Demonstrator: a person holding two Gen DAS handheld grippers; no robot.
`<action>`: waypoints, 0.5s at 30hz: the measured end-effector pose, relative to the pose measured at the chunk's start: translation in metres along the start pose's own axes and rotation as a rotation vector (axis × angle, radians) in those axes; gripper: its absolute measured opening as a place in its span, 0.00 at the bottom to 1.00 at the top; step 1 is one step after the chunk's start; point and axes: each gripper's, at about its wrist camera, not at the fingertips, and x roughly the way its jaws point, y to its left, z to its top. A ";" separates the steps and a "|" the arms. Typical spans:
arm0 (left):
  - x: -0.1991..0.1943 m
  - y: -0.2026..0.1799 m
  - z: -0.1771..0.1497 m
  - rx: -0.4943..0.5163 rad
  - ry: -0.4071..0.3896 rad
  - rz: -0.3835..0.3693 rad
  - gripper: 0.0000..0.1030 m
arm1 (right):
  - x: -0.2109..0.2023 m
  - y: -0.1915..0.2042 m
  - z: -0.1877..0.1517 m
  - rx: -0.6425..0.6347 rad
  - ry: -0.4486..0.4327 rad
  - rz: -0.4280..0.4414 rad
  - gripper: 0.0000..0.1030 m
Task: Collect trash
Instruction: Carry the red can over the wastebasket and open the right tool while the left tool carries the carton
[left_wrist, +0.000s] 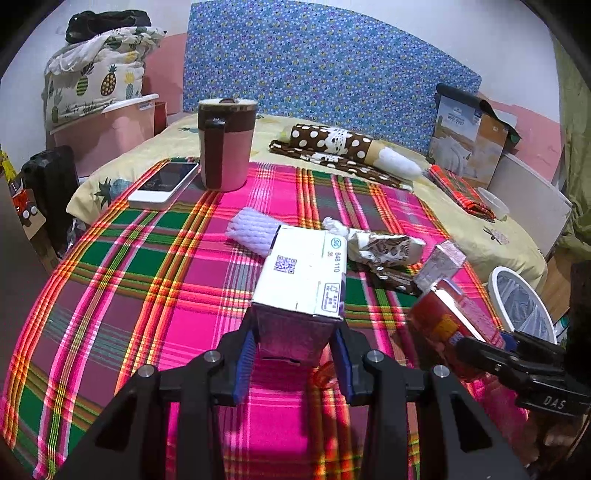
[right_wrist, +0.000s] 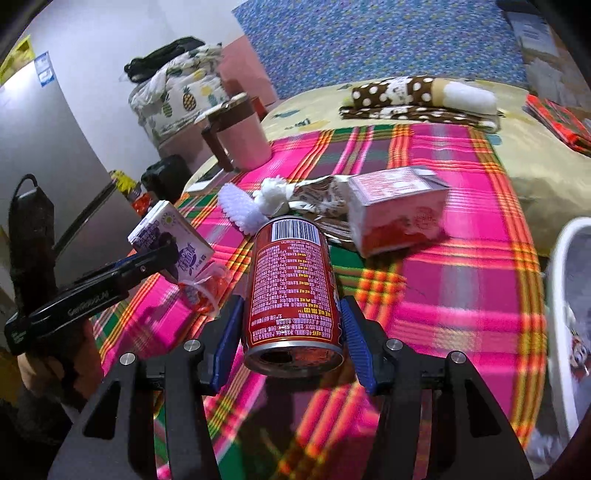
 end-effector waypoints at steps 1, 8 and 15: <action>-0.002 -0.002 0.000 0.003 -0.004 -0.003 0.38 | -0.004 -0.001 -0.001 0.004 -0.008 -0.003 0.53; -0.015 -0.024 0.001 0.035 -0.022 -0.044 0.38 | -0.031 -0.007 -0.009 0.034 -0.056 -0.037 0.53; -0.024 -0.051 0.000 0.072 -0.026 -0.095 0.38 | -0.051 -0.017 -0.015 0.058 -0.090 -0.074 0.53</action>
